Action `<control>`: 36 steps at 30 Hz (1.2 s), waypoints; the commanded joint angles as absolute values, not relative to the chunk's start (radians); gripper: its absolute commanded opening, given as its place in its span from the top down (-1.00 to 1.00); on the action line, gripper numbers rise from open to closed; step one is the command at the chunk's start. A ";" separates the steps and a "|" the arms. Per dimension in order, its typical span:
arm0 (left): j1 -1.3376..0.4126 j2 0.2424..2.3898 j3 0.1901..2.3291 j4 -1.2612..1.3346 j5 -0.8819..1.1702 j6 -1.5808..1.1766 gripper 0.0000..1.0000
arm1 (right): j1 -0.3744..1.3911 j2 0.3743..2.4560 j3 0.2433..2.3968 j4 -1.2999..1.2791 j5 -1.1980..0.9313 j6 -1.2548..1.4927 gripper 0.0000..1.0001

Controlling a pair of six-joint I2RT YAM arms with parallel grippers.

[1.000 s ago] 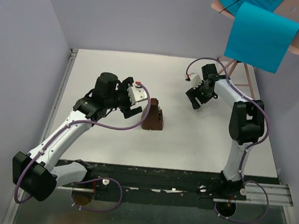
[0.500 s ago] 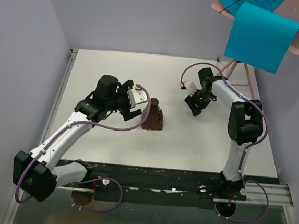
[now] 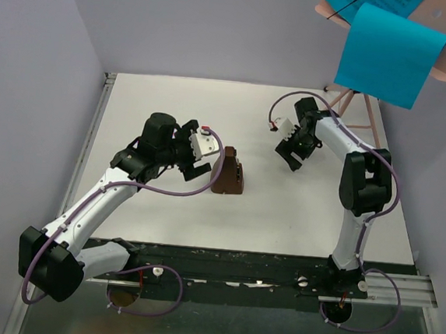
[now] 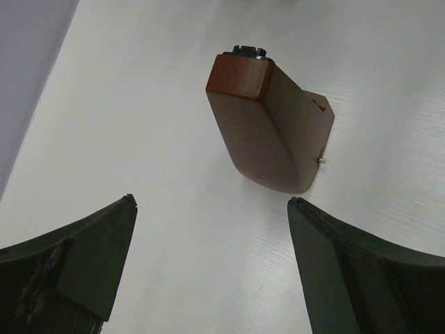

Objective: Pack up the instrument practice props

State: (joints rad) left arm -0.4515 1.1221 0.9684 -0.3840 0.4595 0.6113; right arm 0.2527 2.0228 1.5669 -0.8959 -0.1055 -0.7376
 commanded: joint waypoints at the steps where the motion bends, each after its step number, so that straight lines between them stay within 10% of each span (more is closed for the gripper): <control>1: -0.448 1.109 0.976 -0.393 0.460 0.606 -0.98 | 0.244 2.075 1.655 -0.887 -0.049 -0.787 -0.73; 22: -0.439 1.109 0.973 -0.400 0.468 0.630 -0.98 | 0.250 2.309 1.977 -1.312 -0.117 -0.904 -0.68; 36: -0.439 1.075 0.937 -0.399 0.483 0.635 -0.98 | 0.475 2.001 1.470 -1.189 -0.155 -1.314 -0.55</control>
